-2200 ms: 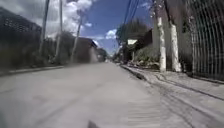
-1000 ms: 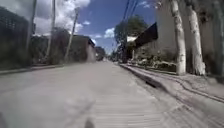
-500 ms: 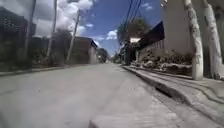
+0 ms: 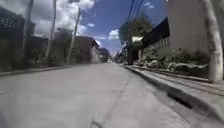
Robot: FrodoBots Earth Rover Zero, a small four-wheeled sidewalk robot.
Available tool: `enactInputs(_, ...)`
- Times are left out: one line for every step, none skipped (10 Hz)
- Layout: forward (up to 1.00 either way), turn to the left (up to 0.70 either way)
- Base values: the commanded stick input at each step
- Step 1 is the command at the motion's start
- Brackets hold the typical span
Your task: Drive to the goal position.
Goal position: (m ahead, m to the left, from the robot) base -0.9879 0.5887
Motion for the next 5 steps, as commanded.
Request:
enactInputs(0.0, 0.0)
enactInputs(0.0, 0.0)
enactInputs(0.0, 0.0)
enactInputs(0.0, 0.0)
enactInputs(0.0, 0.0)
